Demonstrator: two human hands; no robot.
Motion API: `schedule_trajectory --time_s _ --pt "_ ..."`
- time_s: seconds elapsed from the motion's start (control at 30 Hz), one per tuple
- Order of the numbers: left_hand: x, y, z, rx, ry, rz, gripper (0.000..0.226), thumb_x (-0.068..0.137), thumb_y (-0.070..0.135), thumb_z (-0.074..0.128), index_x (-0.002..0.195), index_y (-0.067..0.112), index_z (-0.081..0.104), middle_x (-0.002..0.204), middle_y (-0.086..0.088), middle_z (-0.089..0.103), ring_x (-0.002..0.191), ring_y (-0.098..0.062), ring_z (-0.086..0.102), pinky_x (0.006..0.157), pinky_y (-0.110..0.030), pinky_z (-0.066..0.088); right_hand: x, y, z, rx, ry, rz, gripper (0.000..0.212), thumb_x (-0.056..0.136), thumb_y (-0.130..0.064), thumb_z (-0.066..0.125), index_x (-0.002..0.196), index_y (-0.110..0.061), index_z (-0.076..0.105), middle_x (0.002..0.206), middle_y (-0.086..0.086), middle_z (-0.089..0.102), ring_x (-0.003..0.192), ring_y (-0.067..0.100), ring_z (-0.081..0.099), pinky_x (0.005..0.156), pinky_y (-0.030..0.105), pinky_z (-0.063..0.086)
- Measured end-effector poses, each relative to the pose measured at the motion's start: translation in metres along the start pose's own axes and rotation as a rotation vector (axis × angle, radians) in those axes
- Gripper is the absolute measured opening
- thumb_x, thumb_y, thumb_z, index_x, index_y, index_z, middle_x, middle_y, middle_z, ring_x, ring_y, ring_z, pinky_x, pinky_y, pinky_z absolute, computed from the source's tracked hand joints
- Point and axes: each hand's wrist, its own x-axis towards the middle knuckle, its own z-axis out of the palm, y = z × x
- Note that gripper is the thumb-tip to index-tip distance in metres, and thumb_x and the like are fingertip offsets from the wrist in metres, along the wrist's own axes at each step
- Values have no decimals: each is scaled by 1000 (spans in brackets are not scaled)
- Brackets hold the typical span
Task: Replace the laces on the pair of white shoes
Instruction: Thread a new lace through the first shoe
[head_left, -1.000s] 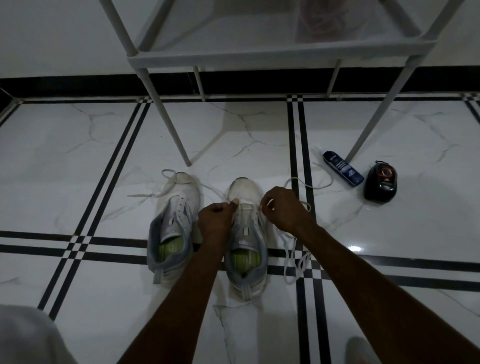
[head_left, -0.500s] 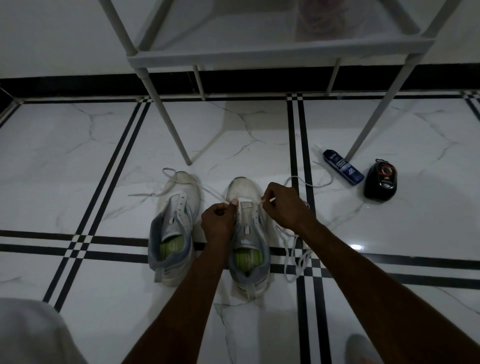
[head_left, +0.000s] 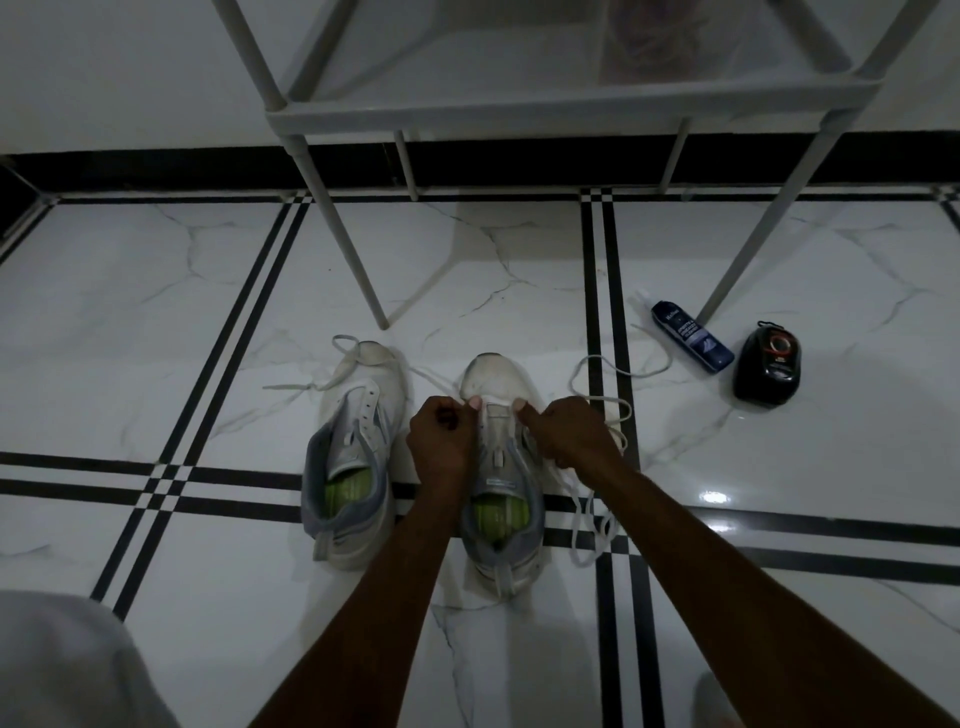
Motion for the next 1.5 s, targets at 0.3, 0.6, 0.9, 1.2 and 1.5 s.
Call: schedule_trajectory --time_s 0.3,0.6,0.9,1.2,1.5 --pt "0 -2 -3 31 -40 30 35 88 37 74 73 8 61 70 -14 68 75 -34 68 73 -49 57 2 -10 1 795 21 191 21 91 -20 70 72 -14 64 69 4 59 60 13 51 56 24 43" --pt "-4 7 -4 64 -51 11 34 95 36 68 76 10 58 74 -15 68 76 -33 68 75 -50 56 -9 -15 -3 942 -27 206 26 95 -19 66 113 -1 65 92 9 64 70 11 54 60 25 49" --pt "-5 16 -11 -13 -126 -47 34 95 36 68 88 3 65 85 -16 71 83 -29 69 80 -45 58 -9 -19 -8 936 -82 200 21 94 -22 67 112 -13 70 96 5 67 77 12 57 68 27 52" --pt "12 77 -24 -155 -254 -6 34 110 24 42 101 7 70 91 -2 76 80 1 68 63 -8 46 -20 -59 -44 806 -50 -102 24 102 -31 52 109 -17 70 105 -2 75 105 16 66 90 36 52" --pt "30 168 -40 -137 -262 198 34 110 25 40 101 9 69 86 -2 73 84 -10 68 78 -18 50 -43 -126 -115 804 33 -277 27 104 -32 50 107 -15 71 101 -3 76 95 9 70 83 26 50"
